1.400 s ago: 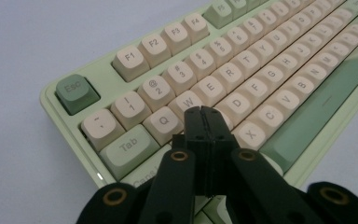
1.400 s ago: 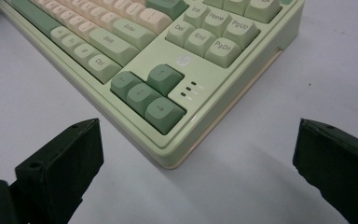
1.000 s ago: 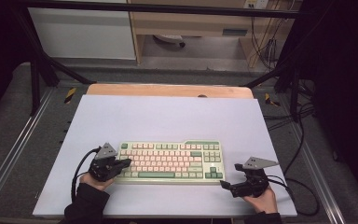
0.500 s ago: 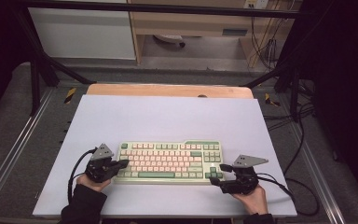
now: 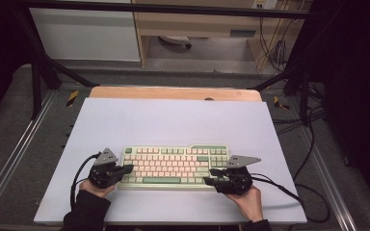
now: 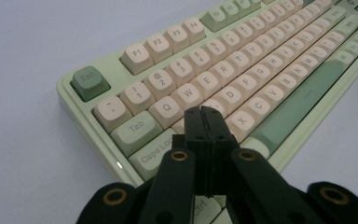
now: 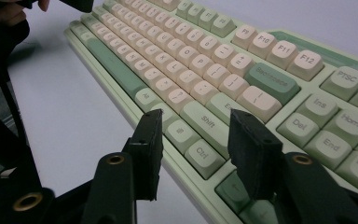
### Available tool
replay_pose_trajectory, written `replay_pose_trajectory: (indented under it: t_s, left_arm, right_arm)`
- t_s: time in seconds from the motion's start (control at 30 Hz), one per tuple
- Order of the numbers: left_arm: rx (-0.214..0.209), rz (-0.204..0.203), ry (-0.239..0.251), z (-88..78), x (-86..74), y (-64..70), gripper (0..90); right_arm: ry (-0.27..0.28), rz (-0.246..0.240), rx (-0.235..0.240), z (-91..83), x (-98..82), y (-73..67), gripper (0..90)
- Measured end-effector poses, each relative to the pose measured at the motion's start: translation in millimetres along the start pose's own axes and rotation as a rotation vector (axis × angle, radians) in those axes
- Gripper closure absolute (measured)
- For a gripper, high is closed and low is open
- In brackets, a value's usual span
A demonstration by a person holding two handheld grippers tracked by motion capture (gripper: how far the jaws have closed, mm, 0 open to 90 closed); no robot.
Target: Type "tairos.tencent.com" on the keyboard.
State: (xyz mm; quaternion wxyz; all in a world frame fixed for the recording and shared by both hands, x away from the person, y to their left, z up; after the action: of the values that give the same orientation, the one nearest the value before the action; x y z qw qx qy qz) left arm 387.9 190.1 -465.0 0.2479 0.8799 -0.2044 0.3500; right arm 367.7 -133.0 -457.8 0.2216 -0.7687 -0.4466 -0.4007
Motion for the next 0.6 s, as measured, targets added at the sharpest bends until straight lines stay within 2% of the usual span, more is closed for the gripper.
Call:
replay_pose_trajectory:
  t_s: [0.27, 0.4, 0.6]
  left_arm:
    - [-0.003, -0.001, 0.002, -0.3, 0.1, 0.4, 89.7]
    - [-0.004, -0.002, 0.001, 0.2, -0.2, 0.6, 89.7]
    - [-0.006, -0.003, 0.000, 0.3, -0.3, 0.8, 89.7]
  right_arm:
    - [0.002, -0.015, 0.029, 18.6, 18.8, -6.6, 68.0]
    - [-0.005, -0.037, 0.031, 30.0, 26.8, -9.2, 73.7]
    - [-0.015, -0.045, 0.043, 44.9, 37.2, -13.9, 81.3]
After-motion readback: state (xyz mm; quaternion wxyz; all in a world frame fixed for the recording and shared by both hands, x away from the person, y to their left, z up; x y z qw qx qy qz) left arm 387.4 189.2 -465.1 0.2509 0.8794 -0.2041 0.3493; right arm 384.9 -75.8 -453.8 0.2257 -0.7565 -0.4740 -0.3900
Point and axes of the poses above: each handheld gripper's, and its own axes: z roughly forward along the jaws, x roughly out of its top, y roughly to its right, the point moved 7 cm from there along z, roughly forward along the jaws, and after that the axes turned 15 degrees about -z, right-handed, at the moved point
